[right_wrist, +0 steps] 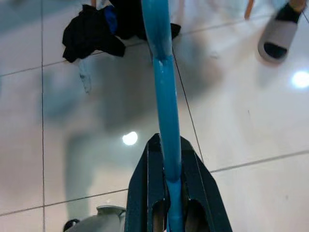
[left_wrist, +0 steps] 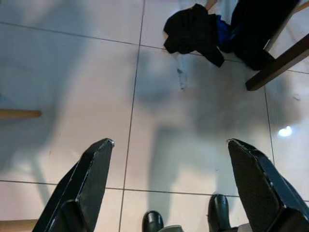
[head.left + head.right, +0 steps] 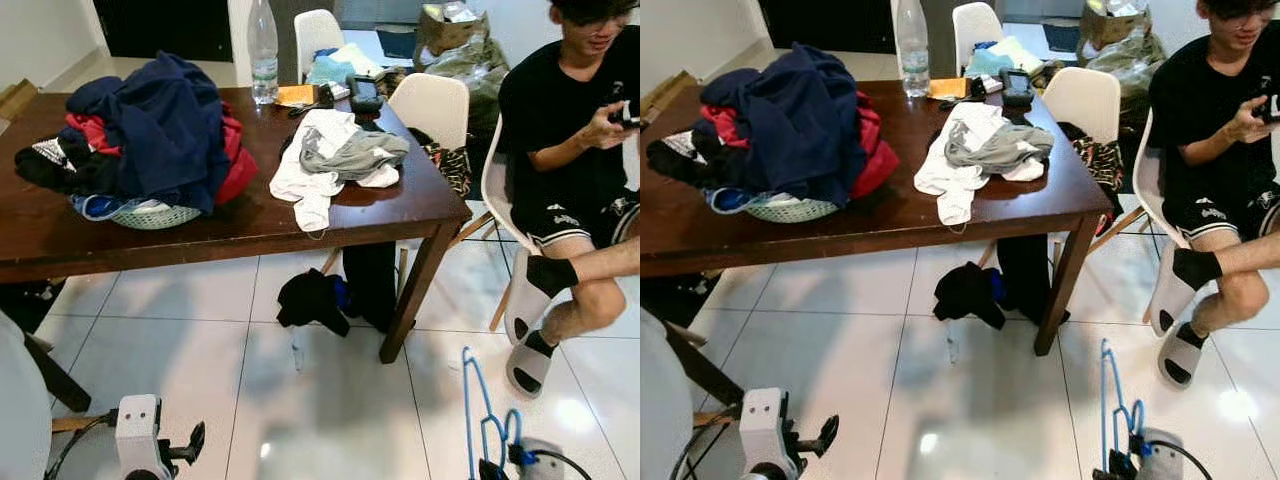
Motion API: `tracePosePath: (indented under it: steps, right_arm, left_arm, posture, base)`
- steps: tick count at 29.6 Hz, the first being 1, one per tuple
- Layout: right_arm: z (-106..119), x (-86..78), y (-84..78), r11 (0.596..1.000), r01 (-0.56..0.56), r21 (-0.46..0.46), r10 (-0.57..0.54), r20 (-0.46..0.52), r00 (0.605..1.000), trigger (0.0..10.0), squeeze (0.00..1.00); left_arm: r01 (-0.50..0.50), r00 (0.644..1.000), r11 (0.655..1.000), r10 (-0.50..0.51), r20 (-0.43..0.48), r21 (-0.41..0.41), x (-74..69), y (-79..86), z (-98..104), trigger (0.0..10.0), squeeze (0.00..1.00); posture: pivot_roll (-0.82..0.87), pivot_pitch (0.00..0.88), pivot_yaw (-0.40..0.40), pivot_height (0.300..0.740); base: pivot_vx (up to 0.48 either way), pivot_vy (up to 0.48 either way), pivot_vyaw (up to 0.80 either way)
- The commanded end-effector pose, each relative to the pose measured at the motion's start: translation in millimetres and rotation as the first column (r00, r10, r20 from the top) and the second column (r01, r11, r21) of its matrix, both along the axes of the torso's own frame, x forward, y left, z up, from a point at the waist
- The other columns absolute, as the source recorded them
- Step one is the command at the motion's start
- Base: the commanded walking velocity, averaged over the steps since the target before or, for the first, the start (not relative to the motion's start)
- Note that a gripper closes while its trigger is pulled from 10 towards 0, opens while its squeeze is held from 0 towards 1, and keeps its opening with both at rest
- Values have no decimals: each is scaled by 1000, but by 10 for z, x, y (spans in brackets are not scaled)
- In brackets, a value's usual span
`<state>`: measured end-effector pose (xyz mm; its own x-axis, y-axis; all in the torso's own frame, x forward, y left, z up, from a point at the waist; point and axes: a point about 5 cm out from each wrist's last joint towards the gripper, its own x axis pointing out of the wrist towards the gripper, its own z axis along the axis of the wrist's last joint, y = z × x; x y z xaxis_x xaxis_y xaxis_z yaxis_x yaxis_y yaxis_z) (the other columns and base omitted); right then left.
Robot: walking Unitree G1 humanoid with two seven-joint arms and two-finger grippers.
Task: Hang hanger
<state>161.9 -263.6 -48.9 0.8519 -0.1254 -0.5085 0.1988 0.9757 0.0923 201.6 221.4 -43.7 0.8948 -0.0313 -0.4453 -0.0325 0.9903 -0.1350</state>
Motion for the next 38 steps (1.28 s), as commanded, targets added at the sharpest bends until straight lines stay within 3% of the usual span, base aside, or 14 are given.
tracePosePath:
  steps: [1, 5, 10, 12, 13, 16, 21, 23, 27, 30, 33, 35, 37, 38]
  right_arm:
    - [-26, -17, -8, 1000, -10, -25, 9, -35, 999, 10000, 0]
    - [12, 139, -30, 998, -21, -66, 18, -49, 999, 10000, 0]
    - [176, 409, -14, 999, 0, -45, 2, 51, 999, 10000, 0]
    - [465, 745, 37, 998, -26, -54, 36, 192, 981, 10000, 0]
    - [465, 745, 37, 998, -26, -54, 36, 192, 981, 10000, 0]
    - [828, 1079, 138, 993, -74, -95, 102, 335, 937, 10000, 0]
    - [1079, 1248, 258, 986, -113, -122, 155, 423, 893, 10000, 0]
    - [1307, 1354, 417, 975, -172, -142, 220, 487, 845, 10000, 0]
    - [1366, 1374, 464, 971, -191, -145, 238, 503, 831, 10000, 0]
    - [1516, 1422, 601, 957, -235, -167, 288, 536, 794, 10000, 0]
    - [1516, 1422, 601, 957, -235, -167, 288, 536, 794, 10000, 0]
    - [1604, 1453, 685, 948, -260, -184, 318, 554, 770, 10000, 0]
    - [1766, 1512, 786, 942, -274, -192, 334, 590, 735, 10000, 0]
    - [1766, 1512, 786, 942, -274, -192, 334, 590, 735, 10000, 0]
  left_arm:
    - [3, 1000, 1000, -3, -30, -6, -44, -12, -43, 10000, 0]
    - [20, 1000, 1000, -20, -16, 16, -12, -31, -22, 10000, 0]
    - [50, 999, 995, -51, -1, 86, 121, -64, 45, 10000, 0]
    - [56, 991, 996, -64, 122, 66, 433, -135, 285, 10000, 0]
    - [56, 991, 996, -64, 122, 66, 433, -135, 285, 10000, 0]
    - [90, 942, 994, -105, 318, 62, 863, -253, 759, 10000, 0]
    - [87, 883, 994, -110, 457, 72, 1091, -302, 1163, 10000, 0]
    - [85, 832, 975, -183, 523, 206, 1204, -380, 1441, 10000, 0]
    - [86, 818, 965, -210, 536, 247, 1224, -411, 1506, 10000, 0]
    - [76, 783, 956, -234, 576, 284, 1258, -495, 1671, 10000, 0]
    - [76, 783, 956, -234, 576, 284, 1258, -495, 1671, 10000, 0]
    - [57, 762, 952, -236, 602, 302, 1278, -532, 1784, 10000, 0]
    - [28, 708, 955, -229, 668, 297, 1297, -544, 2090, 10000, 0]
    - [28, 708, 955, -229, 668, 297, 1297, -544, 2090, 10000, 0]
  posture:
    - [125, 51, -37, 740]
    - [138, 49, -43, 740]
    - [125, 48, -37, 740]
    - [121, 42, -35, 740]
    - [121, 42, -35, 740]
    - [120, 40, -30, 740]
    - [118, 40, -28, 740]
    - [116, 40, -27, 740]
    - [116, 40, -27, 740]
    - [117, 41, -19, 740]
    - [117, 41, -19, 740]
    - [117, 41, -18, 740]
    - [123, 44, -18, 740]
    - [123, 44, -18, 740]
  base:
    - [0, 0, 0]
    - [0, 0, 0]
    - [0, 0, 0]
    - [0, 0, 0]
    - [0, 0, 0]
    - [0, 0, 0]
    - [0, 0, 0]
    - [0, 0, 0]
    - [0, 0, 0]
    - [0, 0, 800]
    - [0, 0, 800]
    - [0, 0, 800]
    - [0, 0, 0]
    - [0, 0, 0]
